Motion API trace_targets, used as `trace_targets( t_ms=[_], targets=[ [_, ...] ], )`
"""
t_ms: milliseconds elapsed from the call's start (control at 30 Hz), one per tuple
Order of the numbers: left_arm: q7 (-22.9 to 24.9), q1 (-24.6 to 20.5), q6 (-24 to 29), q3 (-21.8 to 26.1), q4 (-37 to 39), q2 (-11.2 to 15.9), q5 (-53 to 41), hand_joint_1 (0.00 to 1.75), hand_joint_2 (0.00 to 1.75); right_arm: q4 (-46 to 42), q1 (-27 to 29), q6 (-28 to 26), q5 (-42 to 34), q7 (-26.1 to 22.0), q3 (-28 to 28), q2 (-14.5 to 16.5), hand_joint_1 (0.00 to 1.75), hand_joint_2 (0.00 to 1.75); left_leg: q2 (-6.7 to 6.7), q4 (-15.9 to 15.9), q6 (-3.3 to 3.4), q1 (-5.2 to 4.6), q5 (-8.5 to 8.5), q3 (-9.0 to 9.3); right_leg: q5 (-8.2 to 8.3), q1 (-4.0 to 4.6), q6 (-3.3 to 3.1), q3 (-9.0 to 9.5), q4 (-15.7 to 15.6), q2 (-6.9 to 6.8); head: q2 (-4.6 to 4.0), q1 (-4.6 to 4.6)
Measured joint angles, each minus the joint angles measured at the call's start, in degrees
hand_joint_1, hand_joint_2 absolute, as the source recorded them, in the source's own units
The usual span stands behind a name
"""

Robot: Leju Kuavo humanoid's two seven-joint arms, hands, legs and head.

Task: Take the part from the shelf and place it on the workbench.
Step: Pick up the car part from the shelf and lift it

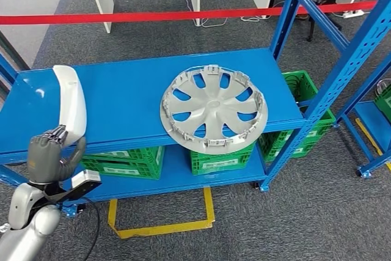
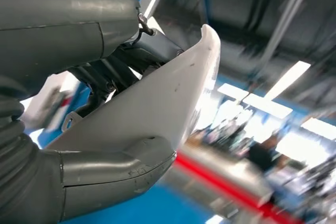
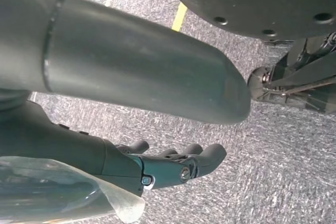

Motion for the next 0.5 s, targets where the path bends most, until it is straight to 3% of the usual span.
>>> trace_targets(
  t_ms=[133,333,500],
  targets=[
    [-6.17,1.60,0.01,5.54,-7.68,-2.64,3.03,1.75,1.75,0.01,-0.06,-0.27,0.80,-0.20,-0.92,0.00,0.00,0.00,0.00,0.00,0.00,0.00,0.00,-0.01,0.01,0.00,0.02,0.01,0.00,0.01,0.00,0.01],
    [-8.40,2.78,0.01,8.71,-15.19,-3.86,6.29,1.75,1.75,0.01,-0.07,-0.40,1.47,-0.70,-2.08,0.00,0.00,0.00,0.00,0.01,0.01,0.01,0.00,-0.01,0.02,0.00,0.03,0.00,0.00,-0.01,0.00,0.00],
    [-6.88,3.04,0.01,8.63,-18.68,-3.58,8.88,1.75,1.75,0.01,-0.07,-0.55,1.87,-0.92,-2.97,0.00,0.00,0.00,0.00,0.00,0.00,0.01,0.00,-0.01,0.02,0.01,0.03,0.00,0.00,-0.01,0.00,0.00]
  ],
)
